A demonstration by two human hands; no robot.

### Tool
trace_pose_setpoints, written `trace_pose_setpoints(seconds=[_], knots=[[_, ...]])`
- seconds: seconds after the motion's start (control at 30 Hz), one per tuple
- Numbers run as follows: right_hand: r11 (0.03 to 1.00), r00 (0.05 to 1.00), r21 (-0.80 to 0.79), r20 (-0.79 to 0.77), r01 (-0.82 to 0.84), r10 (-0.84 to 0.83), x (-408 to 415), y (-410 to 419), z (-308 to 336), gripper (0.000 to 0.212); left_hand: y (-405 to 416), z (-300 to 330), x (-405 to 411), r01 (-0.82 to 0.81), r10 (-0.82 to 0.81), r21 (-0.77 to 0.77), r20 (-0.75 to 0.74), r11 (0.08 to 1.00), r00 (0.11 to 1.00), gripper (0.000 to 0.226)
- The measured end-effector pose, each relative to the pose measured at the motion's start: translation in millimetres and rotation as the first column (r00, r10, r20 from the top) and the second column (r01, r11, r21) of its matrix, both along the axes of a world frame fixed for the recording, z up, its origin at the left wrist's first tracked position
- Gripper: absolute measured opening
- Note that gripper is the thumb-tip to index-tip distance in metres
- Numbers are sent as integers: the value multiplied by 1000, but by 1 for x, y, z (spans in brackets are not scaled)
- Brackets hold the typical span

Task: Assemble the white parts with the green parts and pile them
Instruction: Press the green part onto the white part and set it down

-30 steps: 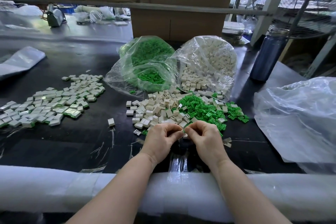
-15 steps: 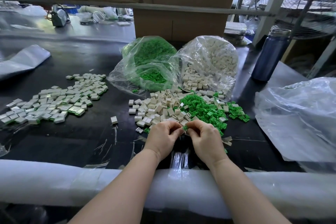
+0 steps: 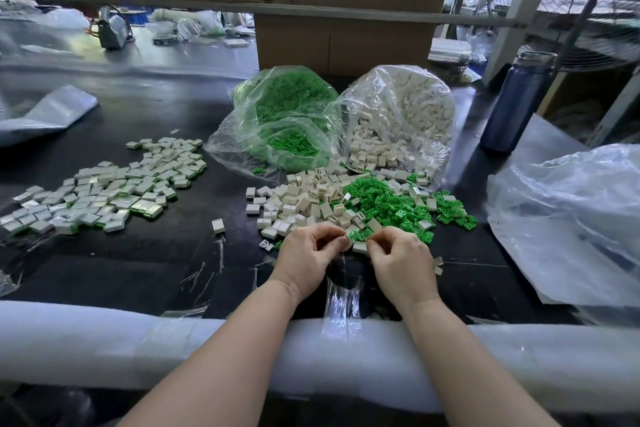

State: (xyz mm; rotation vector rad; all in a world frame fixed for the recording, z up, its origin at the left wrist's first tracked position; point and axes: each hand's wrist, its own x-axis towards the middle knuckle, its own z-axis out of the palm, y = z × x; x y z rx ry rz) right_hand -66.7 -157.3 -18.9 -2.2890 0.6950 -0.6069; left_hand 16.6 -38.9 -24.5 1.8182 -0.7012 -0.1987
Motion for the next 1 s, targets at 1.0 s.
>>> trace_pose_setpoints(seconds=[1.0], knots=[[943,971,228,62,-241,233,2,-4,0,29,-1,3,-7,29,-70,184,223,983,972,21]])
